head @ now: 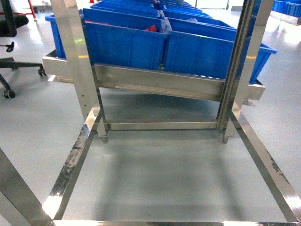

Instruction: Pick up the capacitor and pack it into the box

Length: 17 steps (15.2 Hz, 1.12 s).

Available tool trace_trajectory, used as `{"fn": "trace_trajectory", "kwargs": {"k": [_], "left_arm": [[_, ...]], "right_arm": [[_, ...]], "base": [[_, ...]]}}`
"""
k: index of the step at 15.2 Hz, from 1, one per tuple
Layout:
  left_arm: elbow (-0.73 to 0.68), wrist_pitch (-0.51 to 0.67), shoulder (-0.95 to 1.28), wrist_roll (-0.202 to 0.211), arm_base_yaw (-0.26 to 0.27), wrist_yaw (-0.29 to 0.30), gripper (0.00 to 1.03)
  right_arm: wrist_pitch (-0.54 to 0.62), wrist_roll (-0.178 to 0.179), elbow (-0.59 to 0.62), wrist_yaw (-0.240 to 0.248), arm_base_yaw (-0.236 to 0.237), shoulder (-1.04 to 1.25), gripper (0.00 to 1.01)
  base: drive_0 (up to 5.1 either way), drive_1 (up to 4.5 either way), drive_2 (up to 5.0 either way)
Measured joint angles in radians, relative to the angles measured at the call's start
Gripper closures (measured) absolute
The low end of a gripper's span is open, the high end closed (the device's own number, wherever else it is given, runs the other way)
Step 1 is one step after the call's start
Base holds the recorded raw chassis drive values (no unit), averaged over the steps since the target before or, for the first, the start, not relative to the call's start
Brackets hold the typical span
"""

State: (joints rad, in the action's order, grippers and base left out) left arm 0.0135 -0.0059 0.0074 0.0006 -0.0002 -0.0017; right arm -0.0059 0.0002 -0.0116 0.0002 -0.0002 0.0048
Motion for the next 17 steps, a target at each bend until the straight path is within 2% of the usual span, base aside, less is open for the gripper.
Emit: {"fn": "trace_trajectory", "kwargs": {"k": [17], "left_arm": [[0.000, 0.000, 0.000, 0.000, 0.000, 0.000, 0.05]], "right_arm": [[0.000, 0.000, 0.000, 0.000, 0.000, 0.000, 0.03]], "base": [[0.0, 0.00, 0.0]]}}
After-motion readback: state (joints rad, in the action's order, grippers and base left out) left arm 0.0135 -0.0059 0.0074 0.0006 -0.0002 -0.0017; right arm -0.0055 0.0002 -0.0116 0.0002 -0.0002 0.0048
